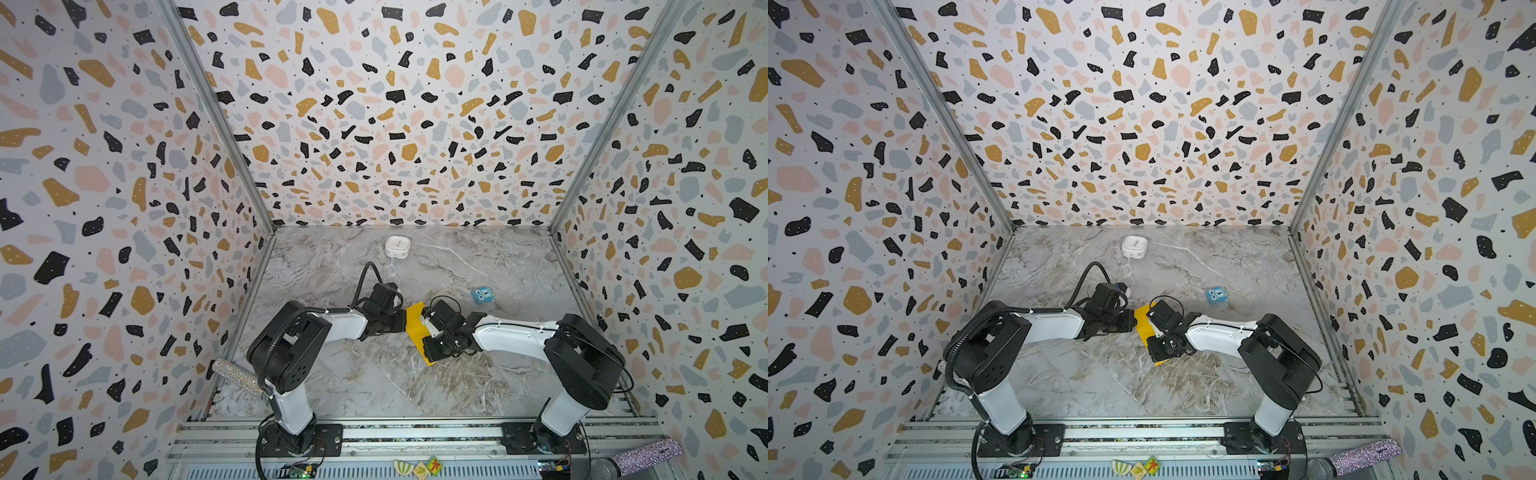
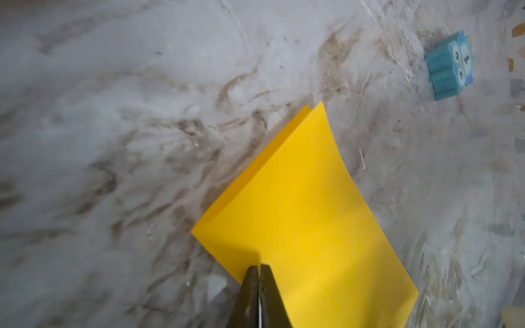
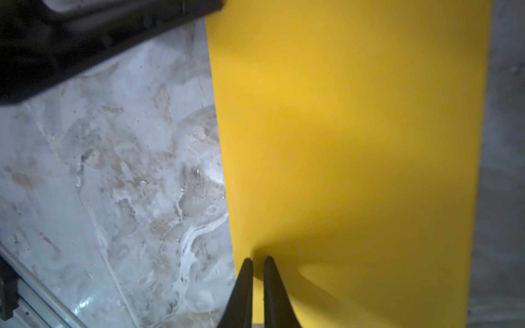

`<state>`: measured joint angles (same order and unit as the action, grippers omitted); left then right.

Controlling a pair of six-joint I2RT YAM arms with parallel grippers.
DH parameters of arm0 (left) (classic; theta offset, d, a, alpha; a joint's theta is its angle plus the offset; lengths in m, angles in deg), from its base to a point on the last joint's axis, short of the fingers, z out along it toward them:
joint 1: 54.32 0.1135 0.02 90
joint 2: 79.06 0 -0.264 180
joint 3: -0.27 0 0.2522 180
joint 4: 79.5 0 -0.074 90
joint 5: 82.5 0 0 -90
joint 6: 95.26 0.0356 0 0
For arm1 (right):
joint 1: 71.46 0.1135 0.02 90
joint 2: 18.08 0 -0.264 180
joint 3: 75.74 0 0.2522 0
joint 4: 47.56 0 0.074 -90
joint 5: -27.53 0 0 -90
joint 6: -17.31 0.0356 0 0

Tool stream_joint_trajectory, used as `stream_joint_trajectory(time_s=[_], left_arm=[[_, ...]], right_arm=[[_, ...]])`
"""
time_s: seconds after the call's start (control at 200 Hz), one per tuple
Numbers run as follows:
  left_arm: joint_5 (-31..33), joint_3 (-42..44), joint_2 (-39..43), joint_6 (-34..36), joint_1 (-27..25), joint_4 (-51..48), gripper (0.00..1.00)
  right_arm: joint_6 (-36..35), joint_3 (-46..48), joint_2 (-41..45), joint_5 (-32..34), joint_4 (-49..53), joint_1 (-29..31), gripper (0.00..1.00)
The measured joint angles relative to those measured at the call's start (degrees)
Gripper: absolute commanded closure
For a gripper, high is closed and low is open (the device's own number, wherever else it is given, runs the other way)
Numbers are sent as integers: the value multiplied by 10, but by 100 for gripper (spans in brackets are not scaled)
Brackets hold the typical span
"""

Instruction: Fold a paper plane with a square sheet of paper (pick it up from the middle)

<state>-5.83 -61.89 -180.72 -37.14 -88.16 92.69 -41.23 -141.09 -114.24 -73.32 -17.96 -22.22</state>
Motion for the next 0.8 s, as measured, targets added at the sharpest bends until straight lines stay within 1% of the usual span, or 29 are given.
stream_joint_trajectory(time_s=[0.085, 0.31, 0.581, 0.701, 0.801], left_arm=[[15, -3, -2, 2, 5, -2, 90], [16, -8, -11, 8, 26, 8, 91], [17, -10, -17, 14, 38, 16, 91], [24, -11, -17, 19, 46, 17, 91], [35, -13, -17, 26, 56, 15, 90]], right_arm=[[0, 0, 0, 0, 0, 0, 87], [0, 0, 0, -3, 0, 0, 87], [0, 0, -1, -7, -1, 0, 87], [1, 0, -1, -7, -2, 0, 86], [4, 0, -1, -10, -4, 0, 82]])
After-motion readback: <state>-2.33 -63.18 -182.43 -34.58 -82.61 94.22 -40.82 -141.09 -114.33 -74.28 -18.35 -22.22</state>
